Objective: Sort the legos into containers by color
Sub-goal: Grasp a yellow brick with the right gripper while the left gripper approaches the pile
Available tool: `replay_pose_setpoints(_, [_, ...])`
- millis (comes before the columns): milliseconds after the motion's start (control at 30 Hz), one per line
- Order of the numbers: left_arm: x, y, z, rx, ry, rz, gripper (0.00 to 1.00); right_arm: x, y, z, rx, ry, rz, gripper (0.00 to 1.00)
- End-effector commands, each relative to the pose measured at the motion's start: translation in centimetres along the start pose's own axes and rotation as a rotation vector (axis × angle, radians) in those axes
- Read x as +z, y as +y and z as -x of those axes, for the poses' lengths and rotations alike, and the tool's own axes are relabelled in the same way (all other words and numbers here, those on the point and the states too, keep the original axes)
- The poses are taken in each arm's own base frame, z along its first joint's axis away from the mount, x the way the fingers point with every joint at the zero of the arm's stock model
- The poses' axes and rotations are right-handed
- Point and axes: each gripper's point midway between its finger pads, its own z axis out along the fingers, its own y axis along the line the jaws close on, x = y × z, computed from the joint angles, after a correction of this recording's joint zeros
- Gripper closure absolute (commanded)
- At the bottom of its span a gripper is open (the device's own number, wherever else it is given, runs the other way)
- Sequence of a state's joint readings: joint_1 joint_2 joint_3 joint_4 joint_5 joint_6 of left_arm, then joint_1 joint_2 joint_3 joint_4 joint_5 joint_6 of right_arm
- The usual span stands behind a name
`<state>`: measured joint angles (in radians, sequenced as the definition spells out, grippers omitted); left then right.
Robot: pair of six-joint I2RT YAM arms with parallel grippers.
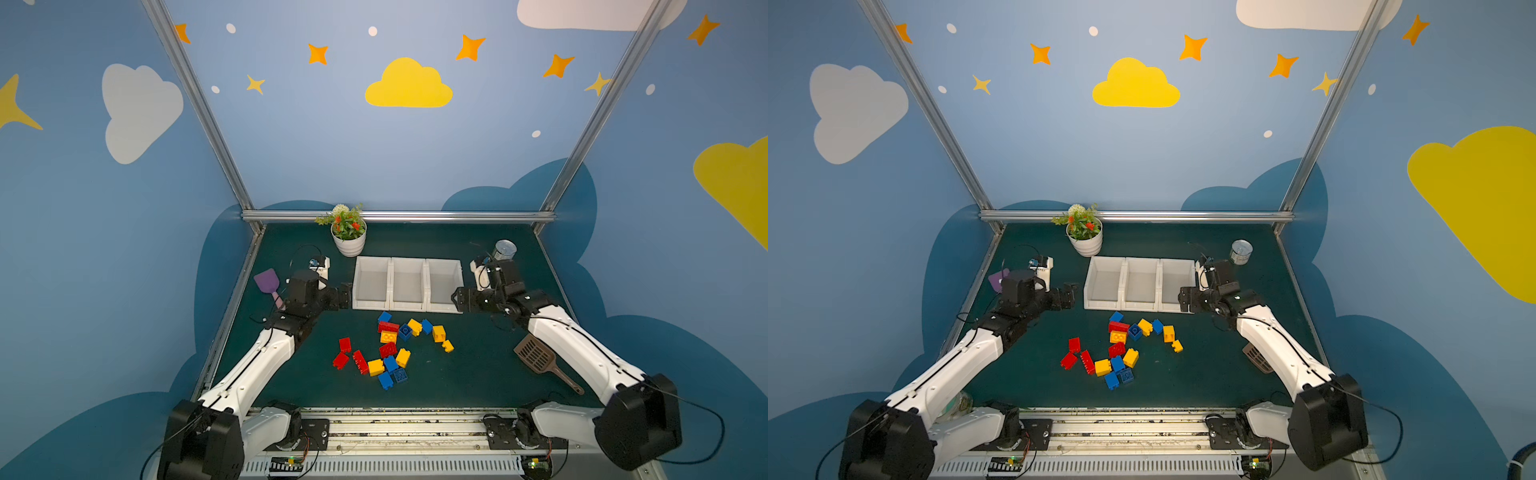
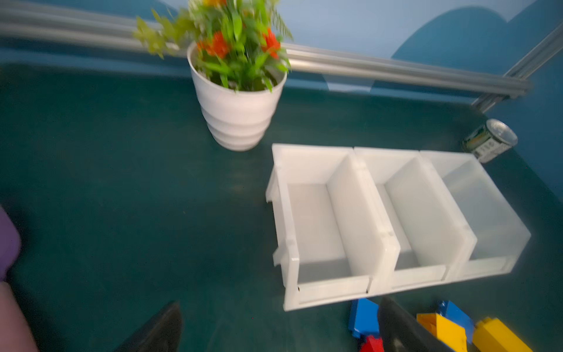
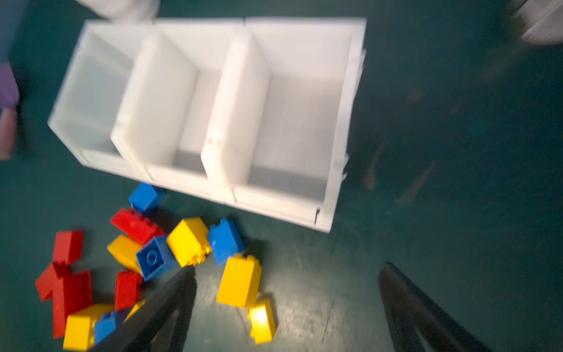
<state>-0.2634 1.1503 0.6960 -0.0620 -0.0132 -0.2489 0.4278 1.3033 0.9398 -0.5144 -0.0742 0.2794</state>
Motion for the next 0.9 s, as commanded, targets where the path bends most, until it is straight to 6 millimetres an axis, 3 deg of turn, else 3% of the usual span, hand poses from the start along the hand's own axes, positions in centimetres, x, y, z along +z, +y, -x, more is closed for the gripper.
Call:
replay_pose_setpoints(0, [0.7,-0.7,-3.0,-0.092,0.104,-0.005,0.01,0.9,1.6,-4.4,0.057,0.201,0.031,0.12])
replay_pose_setpoints(300, [2.0,-3.0,-4.0,-0.117,0.142,-0.056,0.01,4.0,4.3,-7.4,0.027,0.475,-0.045,0.23])
replay_pose_setpoints(533, [2.0,-3.4,-4.0,-0.118,0.135,-0.064,0.01,5.9,4.3,-8.6,0.016,0.530,-0.104,0.34])
replay_pose_setpoints(633, [1.9,-3.3,-4.1,-0.124,0.122,-0.059,0.01,6.4,4.0,-8.8,0.014,0.544,-0.130,0.42])
replay_pose_setpoints(867, [1.5,-2.9,-4.2,-0.120,0.122,-0.042,0.01,6.8,4.2,-8.8,0.003,0.547,-0.133,0.74])
